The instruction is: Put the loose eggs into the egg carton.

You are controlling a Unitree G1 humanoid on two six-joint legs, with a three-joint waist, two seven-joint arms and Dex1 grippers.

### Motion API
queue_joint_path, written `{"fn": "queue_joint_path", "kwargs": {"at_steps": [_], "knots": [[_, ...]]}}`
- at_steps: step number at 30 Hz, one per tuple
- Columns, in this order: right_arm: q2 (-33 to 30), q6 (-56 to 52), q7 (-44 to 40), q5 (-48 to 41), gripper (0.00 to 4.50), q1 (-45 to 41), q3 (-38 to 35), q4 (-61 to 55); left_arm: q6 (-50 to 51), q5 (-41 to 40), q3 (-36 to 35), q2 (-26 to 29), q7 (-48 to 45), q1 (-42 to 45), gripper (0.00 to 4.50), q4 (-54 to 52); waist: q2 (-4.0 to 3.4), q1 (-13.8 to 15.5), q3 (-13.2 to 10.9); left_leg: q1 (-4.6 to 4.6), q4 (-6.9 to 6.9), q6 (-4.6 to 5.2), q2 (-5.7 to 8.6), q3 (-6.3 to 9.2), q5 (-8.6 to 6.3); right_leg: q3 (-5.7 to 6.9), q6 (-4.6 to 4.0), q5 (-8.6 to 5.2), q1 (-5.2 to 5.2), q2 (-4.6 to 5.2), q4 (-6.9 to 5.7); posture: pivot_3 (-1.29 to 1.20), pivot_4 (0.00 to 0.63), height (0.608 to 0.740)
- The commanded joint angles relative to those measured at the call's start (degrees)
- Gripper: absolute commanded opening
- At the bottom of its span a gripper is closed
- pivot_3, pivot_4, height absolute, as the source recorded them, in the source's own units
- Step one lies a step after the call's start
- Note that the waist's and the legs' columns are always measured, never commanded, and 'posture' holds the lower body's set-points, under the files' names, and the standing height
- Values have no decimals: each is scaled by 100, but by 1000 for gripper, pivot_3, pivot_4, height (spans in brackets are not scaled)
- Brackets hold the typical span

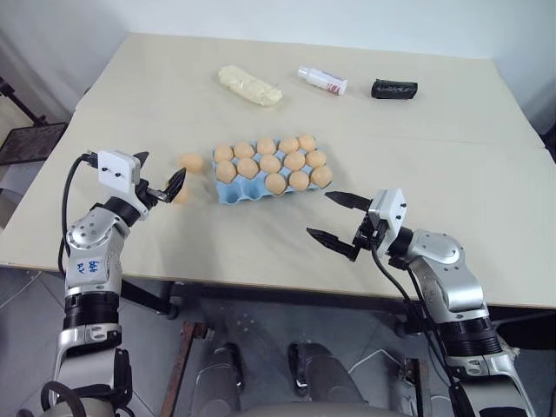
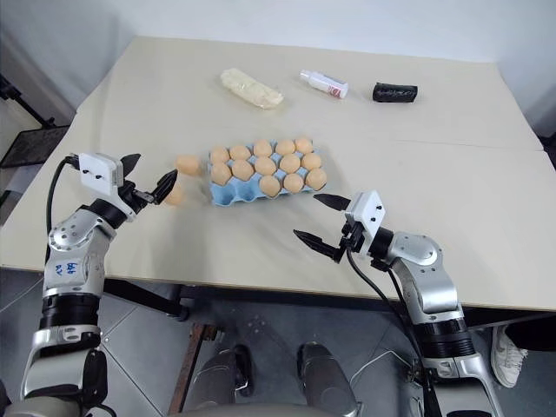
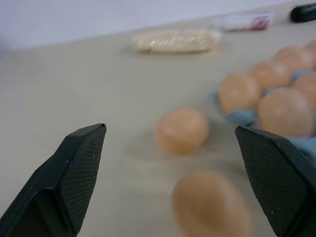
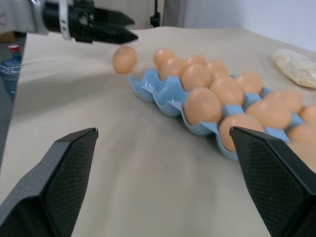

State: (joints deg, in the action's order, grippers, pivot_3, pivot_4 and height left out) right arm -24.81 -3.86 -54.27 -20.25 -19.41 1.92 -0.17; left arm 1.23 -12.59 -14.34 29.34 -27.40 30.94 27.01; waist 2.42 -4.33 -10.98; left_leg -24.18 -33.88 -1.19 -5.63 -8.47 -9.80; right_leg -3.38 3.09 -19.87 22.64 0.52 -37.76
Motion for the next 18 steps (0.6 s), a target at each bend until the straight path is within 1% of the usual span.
{"fn": "queue_joint_path", "kwargs": {"at_steps": [1,6,11,14,18], "knots": [[-40,93,-24,-60,4500,-110,-85,-133,-175,122,159,-44,-105,505,4461,587,1,30,0,-2,0,3,2,-2,-2,-1,4,2,0,2,4,0,150,740],[-19,116,-6,-50,4500,-157,-82,-125,-409,312,413,-255,-129,952,4461,1370,0,94,0,-4,0,9,3,-12,-8,-2,6,4,2,1,12,0,150,740],[-2,136,48,-46,4500,-130,-98,-169,-365,409,515,-311,-126,981,4461,1672,1,83,0,-4,3,14,-6,-20,-6,-6,1,0,9,-15,11,0,150,740],[6,140,81,-51,4500,-93,-105,-208,-362,436,503,-291,-82,867,3885,1664,1,97,0,-7,2,13,-7,-15,-4,-8,-4,-2,12,-18,10,0,150,740],[13,155,100,-49,4500,-60,-92,-219,-364,419,481,-261,-103,719,2647,1517,1,94,0,-6,1,11,-7,-18,-7,-6,-3,-2,10,-12,9,0,150,740]]}}
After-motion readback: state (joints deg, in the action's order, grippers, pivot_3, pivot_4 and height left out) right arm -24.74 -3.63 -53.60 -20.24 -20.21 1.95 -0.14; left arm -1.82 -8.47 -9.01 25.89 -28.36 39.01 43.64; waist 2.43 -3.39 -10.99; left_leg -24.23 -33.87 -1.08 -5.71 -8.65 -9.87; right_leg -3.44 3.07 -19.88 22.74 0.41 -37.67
